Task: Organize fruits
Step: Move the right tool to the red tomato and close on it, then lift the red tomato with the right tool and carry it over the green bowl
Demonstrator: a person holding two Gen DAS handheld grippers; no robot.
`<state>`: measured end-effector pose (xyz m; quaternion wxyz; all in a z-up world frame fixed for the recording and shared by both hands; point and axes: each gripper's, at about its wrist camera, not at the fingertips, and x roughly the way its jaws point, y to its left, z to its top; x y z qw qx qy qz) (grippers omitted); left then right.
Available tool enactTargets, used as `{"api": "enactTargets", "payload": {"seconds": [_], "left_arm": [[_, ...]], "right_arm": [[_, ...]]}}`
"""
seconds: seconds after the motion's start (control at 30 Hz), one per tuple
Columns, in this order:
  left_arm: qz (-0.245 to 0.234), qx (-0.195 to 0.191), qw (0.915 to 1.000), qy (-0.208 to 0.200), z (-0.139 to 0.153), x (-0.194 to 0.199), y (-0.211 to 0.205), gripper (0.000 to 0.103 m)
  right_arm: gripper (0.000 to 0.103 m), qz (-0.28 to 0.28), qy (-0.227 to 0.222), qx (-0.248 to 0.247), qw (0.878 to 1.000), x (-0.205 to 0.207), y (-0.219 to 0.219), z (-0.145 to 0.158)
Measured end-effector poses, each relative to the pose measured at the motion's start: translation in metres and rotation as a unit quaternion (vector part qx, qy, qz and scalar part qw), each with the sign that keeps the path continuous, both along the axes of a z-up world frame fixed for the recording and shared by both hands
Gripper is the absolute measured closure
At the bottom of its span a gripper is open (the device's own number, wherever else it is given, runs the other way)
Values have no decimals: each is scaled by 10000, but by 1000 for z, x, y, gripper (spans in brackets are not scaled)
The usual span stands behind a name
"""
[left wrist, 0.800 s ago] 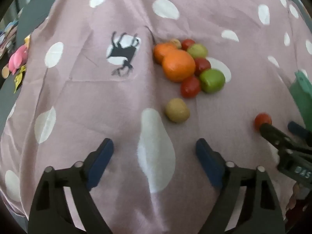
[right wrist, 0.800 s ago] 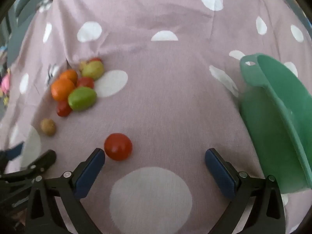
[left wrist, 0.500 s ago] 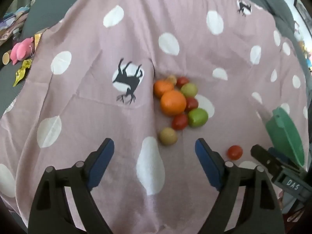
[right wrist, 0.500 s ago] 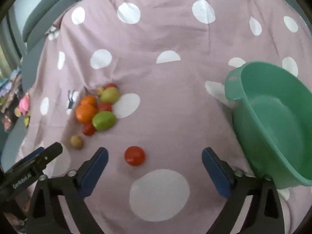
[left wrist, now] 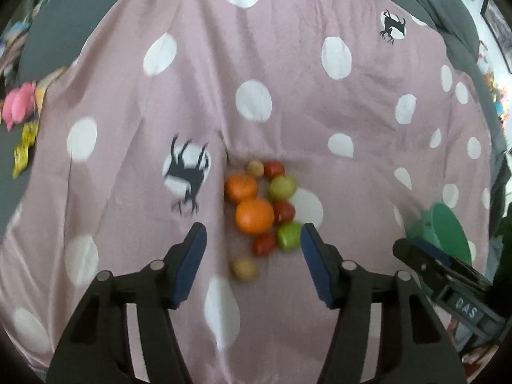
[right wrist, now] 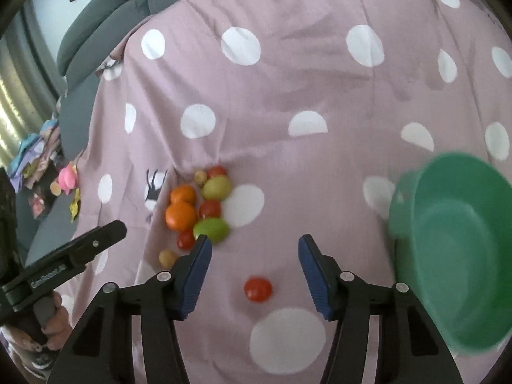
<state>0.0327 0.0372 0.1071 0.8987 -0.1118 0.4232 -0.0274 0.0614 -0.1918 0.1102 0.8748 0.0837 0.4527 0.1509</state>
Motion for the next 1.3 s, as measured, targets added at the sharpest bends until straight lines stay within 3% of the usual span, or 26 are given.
{"api": "enactTargets", "payload": {"seconds": [0.17, 0.27, 0.47, 0.93, 1.17, 1.3], "left_arm": [[-251, -28, 9996, 103, -11, 17, -4, 51], [-296, -41, 9988, 397, -32, 24, -6, 59], [-477, -161, 9967, 635, -50, 31, -12, 60], [-573, 43, 9916, 1159, -82, 45, -21, 60], [-468, 65, 9919, 1181, -92, 52, -19, 76], [-471, 87, 9922, 1153, -91, 49, -19, 77]], "right_arm": [[44, 257, 489, 71, 9984, -2, 12, -27], [45, 280, 620, -209, 9975, -5, 19, -39], [48, 262, 853, -141, 9959, -8, 17, -53], [48, 225, 890, -288, 9954, -10, 20, -70], [69, 261, 938, -432, 9943, -9, 23, -76], [73, 234, 918, -437, 9945, -10, 22, -76]]}}
